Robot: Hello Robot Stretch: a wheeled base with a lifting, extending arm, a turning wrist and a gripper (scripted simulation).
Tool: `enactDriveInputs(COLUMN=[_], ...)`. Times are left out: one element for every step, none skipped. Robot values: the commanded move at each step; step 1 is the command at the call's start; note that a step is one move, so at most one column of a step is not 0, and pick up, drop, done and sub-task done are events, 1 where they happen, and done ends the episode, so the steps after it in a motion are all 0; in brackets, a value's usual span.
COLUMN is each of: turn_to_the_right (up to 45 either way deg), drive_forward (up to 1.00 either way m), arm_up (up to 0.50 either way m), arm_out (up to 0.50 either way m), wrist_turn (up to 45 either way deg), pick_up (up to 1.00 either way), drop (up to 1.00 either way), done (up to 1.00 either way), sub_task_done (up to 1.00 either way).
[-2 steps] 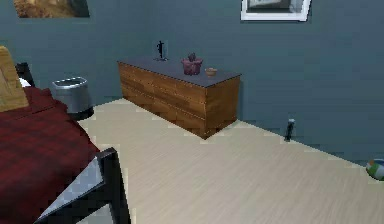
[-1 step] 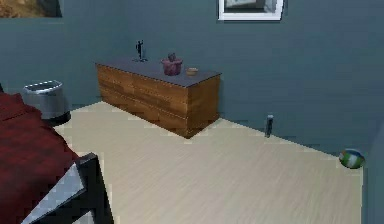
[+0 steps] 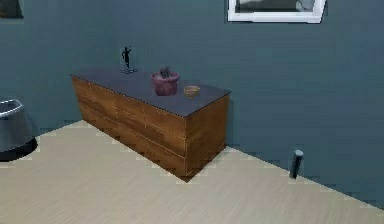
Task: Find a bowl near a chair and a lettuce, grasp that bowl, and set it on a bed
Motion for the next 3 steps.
enactDriveInputs(turn_to_the_right=[6.0,0.0,-45.0], drive_forward=[0.00,0.50,0.00], arm_up=[0.00,0.00,0.00], arm_out=[0.00,0.00,0.00], wrist_turn=[0.0,0.0,0.0], pick_up=[0.00,0.00,0.00], drop=[0.00,0.00,0.00], done=[0.00,0.00,0.00], sub_task_done=[0.00,0.00,0.00])
